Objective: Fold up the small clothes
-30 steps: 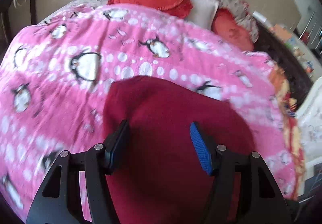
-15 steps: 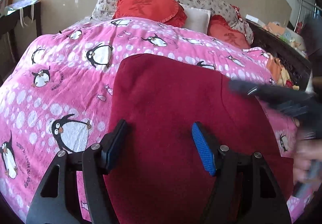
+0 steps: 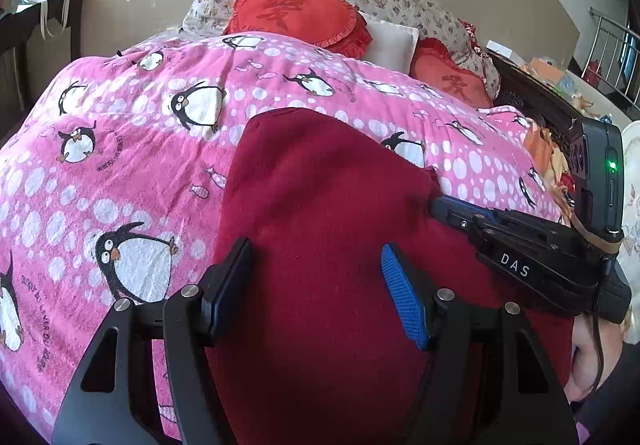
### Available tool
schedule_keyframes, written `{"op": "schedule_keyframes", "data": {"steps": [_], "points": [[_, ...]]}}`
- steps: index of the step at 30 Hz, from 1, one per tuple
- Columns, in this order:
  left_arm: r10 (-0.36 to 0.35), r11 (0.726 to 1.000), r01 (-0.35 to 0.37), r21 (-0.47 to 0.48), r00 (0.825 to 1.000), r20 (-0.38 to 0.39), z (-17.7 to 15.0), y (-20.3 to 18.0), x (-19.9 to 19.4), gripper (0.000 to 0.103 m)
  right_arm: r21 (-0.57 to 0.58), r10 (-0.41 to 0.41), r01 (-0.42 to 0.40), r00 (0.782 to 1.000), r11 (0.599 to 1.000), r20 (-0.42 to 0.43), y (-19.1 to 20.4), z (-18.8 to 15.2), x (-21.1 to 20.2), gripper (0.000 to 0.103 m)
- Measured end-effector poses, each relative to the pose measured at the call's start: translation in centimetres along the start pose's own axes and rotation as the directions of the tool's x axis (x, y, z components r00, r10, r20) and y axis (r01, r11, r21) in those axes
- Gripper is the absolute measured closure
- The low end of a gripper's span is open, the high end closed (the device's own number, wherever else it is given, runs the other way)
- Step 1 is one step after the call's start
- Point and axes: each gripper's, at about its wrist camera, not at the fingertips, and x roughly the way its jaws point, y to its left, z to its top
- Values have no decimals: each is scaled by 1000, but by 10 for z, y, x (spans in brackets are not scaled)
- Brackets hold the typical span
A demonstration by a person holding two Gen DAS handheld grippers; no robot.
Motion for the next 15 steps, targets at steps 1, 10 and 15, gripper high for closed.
{"op": "schedule_keyframes", "data": {"steps": [1, 10, 15], "points": [[1, 1000, -1, 0, 1000, 0, 0, 0, 0, 37, -4, -4, 4, 1000, 1000, 0, 1, 1, 0, 100], [37, 999, -37, 26, 999, -8, -1, -5, 2, 36, -27, -30, 30, 1000, 999, 1, 6, 1, 1, 100], [44, 998, -44, 35, 999, -14, -1, -7, 4, 36, 14, -26, 26, 999, 1000, -47, 5, 4, -7, 100]]}}
